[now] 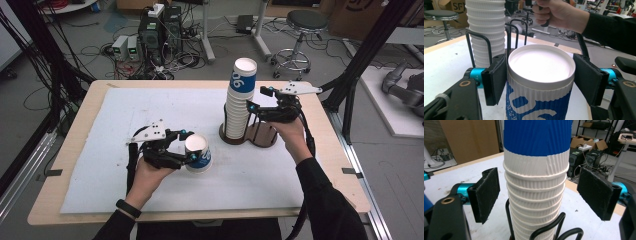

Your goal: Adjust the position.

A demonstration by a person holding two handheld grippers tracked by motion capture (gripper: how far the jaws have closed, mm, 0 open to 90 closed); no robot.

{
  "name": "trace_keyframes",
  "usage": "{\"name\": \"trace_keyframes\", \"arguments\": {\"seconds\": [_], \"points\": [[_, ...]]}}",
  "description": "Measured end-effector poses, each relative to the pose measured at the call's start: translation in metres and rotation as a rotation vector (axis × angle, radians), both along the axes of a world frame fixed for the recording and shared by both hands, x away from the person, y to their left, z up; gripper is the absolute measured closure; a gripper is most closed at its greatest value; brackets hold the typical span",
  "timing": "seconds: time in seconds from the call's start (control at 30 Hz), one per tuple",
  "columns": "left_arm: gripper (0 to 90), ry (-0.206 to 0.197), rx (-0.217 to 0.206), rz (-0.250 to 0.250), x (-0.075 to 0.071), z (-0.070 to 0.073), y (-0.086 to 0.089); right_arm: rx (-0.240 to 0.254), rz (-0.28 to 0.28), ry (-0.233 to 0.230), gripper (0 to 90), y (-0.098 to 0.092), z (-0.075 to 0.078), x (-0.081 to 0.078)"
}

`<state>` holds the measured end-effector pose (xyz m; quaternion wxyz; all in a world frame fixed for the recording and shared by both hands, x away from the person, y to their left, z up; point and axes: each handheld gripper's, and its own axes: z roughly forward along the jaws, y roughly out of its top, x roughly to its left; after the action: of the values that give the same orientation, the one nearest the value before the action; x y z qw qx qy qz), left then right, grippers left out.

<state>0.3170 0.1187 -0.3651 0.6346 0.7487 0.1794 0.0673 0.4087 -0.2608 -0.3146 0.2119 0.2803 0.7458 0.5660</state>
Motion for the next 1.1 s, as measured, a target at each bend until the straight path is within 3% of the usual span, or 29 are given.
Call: {"name": "trace_keyframes", "arguments": {"seconds": [0.23, 0.73, 1.1], "points": [[30.0, 0.002, 0.0, 0.011, -0.001, -0.001, 0.004, 0.001, 0.016, -0.009, 18.9, -0.004, 0.002, -0.012], [30.0, 0.005, 0.0, 0.014, 0.0, -0.001, 0.008, 0.0, 0.091, -0.021, 18.9, -0.004, -0.012, -0.047], [30.1, 0.006, 0.007, 0.001, 0.0, -0.002, 0.006, 0.008, 0.144, -0.02, 19.0, 0.001, -0.032, -0.071]]}}
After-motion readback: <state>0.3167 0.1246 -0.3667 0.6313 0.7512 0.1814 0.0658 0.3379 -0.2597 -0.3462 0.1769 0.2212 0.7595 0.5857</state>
